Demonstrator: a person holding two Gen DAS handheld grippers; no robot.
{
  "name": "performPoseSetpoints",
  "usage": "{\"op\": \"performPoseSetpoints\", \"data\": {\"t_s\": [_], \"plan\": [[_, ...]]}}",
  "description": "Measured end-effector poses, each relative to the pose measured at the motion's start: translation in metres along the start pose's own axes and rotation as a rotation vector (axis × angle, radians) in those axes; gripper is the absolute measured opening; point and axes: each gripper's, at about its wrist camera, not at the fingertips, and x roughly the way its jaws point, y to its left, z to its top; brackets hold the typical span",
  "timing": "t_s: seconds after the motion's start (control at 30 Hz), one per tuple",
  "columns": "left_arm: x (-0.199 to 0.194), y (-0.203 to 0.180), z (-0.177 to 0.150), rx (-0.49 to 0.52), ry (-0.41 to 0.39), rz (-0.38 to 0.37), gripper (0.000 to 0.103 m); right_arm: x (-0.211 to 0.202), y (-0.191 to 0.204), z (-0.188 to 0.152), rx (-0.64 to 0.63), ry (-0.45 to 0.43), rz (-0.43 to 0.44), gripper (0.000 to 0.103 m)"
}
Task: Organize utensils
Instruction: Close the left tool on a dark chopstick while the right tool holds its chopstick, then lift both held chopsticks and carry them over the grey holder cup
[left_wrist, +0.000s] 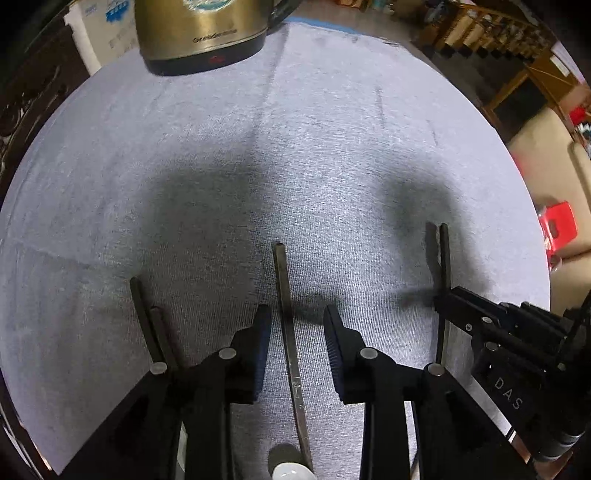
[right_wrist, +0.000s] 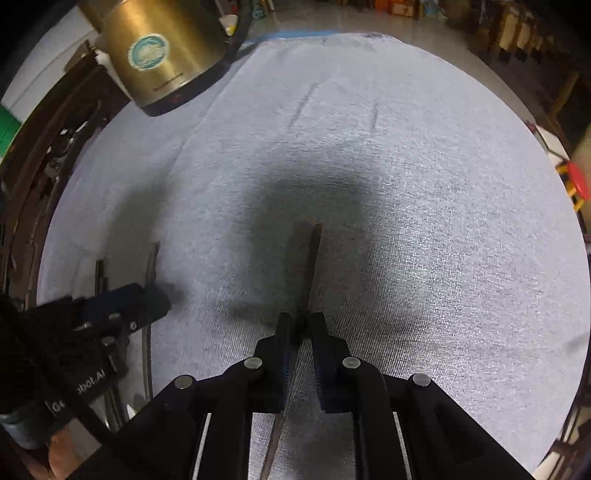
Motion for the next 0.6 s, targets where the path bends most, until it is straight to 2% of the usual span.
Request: {"op": "performPoseSetpoints", "data": {"t_s": [0.03,0.1,0.2,0.3,0.4,0.6], "plan": [[0.001,0.003,0.003,-0.008,0.007,0.001,0.027,0.003,0.001,0.005,0.001,0.011,-0.008,0.01],[0.007,0.0,0.017,-0.022,0.035,0.024,0.016,0.005,0.002,0.011,-0.007,0.04,-0.018,0.009],[0.009,0.006,0.029,-0.043,0.086,0.03,0.007,0.009,0.008,0.019,-0.014,0.063,-0.044,0.008],[0.009,0.009,0.041,-0.057,0.128,0.016,0.007,0.015,0.015,0.027,-0.022,0.072,-0.06,0.008],[0.009,0.008,0.049,-0.049,0.155,0.018,0.006,0.016,0.016,0.03,-0.011,0.065,-0.035,0.007],[0.014,0.001,0.047,-0.028,0.161,0.026,0.005,-0.007,-0.008,0.013,0.013,0.03,-0.003,0.007]]}}
